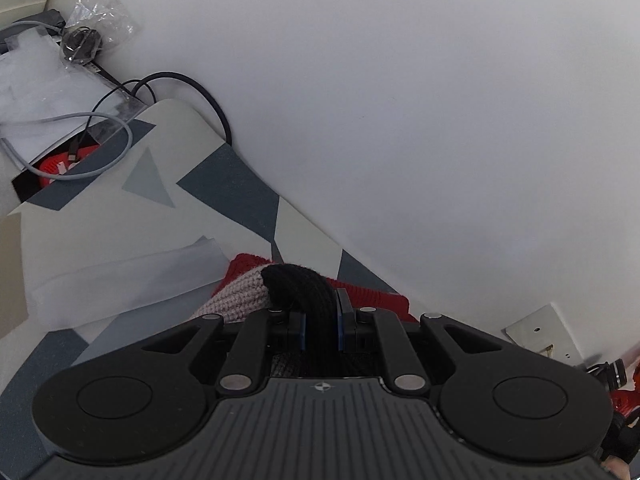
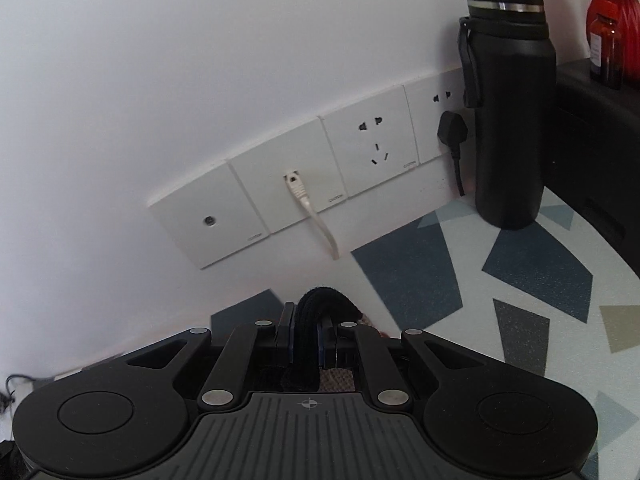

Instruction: Fold clothes

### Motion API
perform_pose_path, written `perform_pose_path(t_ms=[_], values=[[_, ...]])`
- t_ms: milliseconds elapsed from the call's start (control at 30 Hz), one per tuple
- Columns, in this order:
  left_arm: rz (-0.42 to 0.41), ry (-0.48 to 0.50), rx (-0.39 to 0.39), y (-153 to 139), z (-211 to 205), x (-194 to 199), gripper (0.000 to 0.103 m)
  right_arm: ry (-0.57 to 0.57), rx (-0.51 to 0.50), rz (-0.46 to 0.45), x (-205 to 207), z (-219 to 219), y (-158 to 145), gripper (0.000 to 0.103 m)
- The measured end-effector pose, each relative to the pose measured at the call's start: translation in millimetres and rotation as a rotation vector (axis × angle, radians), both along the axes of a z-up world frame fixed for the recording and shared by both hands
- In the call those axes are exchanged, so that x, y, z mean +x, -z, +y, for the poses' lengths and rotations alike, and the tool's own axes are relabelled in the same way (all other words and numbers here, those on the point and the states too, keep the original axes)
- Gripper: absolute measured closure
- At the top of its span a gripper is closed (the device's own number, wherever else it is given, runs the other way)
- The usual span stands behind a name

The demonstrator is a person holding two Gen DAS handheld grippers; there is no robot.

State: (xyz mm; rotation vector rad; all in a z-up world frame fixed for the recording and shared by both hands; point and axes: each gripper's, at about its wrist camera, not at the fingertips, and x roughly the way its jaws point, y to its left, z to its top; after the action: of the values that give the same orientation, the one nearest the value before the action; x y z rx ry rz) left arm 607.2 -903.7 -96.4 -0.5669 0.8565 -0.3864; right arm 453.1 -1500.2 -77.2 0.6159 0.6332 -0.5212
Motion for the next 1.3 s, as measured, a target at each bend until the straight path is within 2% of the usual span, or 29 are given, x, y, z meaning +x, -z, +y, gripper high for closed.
perform_pose_path(t_ms=[200,267,333,400,467,567,633,667,700,733,767,833,900,1000,1167,1233,1300], values=[[-0.004,0.007,0.022,22,-19,31,0.09,0.064,0.028,0.035,33,-17,27,0.095],[0.011,0.011,0.051,40,-26,36,0.09,0.065,0.01,0.059,45,-17,39,0.095],[-0.009,0.032,0.082,49,-32,37,0.09,0.076,-0.001,0.093,54,-13,54,0.095],[-0.021,0.063,0.114,48,-39,39,0.087,0.077,-0.023,0.12,59,-8,65,0.095],[-0.008,0.093,0.116,45,-41,43,0.079,0.062,-0.065,0.133,62,-2,68,0.094],[0.01,0.148,0.08,34,-38,51,0.065,0.039,-0.079,0.112,63,3,62,0.081],[-0.008,0.2,0.07,22,-34,53,0.062,0.036,-0.063,0.054,57,6,49,0.067],[-0.001,0.209,0.042,18,-31,56,0.061,0.043,-0.089,0.034,53,10,41,0.059],[0.007,0.217,0.01,15,-27,59,0.058,0.049,-0.115,0.015,50,14,32,0.039],[0.054,0.204,-0.07,17,-20,66,0.046,0.043,-0.138,-0.004,47,17,26,0.032],[0.106,0.187,-0.155,19,-13,73,0.035,0.026,-0.143,-0.015,45,18,21,0.033],[0.149,0.095,-0.274,20,4,83,0.025,-0.008,-0.133,-0.023,43,19,14,0.033],[0.143,0.034,-0.291,15,15,91,0.024,-0.063,-0.126,-0.014,43,25,12,0.033],[0.042,0.071,-0.139,-5,9,88,0.023,-0.173,-0.15,0.054,47,45,20,0.033],[-0.101,0.401,0.196,-15,-45,47,0.022,-0.353,-0.299,0.241,61,88,53,0.032],[-0.11,0.495,0.266,-6,-63,26,0.022,-0.387,-0.35,0.311,69,95,68,0.031],[-0.105,0.524,0.295,4,-75,10,0.022,-0.352,-0.313,0.28,73,86,74,0.025]])
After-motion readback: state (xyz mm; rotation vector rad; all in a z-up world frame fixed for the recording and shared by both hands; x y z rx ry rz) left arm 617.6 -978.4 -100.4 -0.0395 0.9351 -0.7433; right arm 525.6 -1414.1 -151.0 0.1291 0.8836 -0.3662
